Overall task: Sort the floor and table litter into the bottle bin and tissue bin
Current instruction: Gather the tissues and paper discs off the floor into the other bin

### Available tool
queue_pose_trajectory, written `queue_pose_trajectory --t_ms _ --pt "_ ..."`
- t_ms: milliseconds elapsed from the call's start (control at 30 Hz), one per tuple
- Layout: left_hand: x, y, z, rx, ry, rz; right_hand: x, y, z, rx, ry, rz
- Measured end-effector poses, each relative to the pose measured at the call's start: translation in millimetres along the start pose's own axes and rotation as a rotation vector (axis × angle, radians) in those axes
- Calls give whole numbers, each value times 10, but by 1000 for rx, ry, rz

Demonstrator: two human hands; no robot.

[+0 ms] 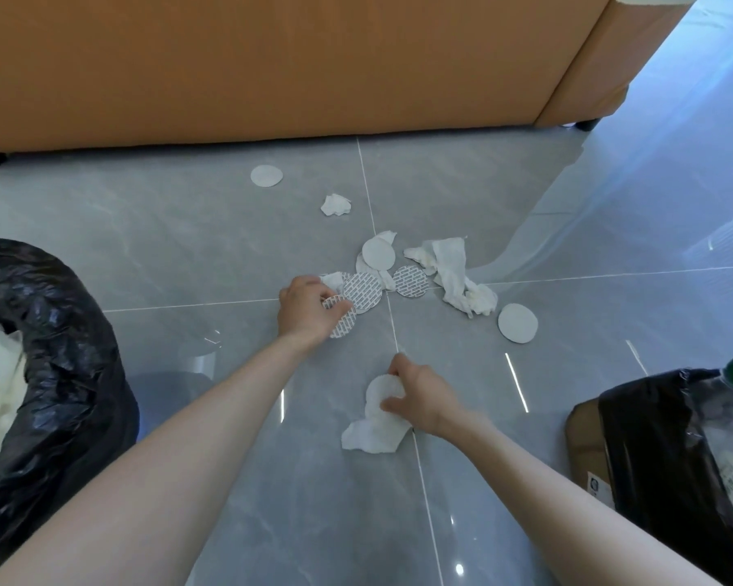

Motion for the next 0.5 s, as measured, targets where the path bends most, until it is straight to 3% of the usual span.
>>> queue_pose_trajectory --t_ms 233,500 --pt "145 241 -138 271 158 237 -35 -196 -245 252 167 -251" --pt "-40 215 -32 249 133 149 -35 -239 -254 450 252 -370"
Point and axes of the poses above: each hand's wrist, its own x-axis towards the middle knuckle, its own y-axis out of the palm, z = x × y, the point moved 4 cm from there along x, towards the middle knuckle, and after that the axes turned 2 degrees about x, right-handed, at the moved point
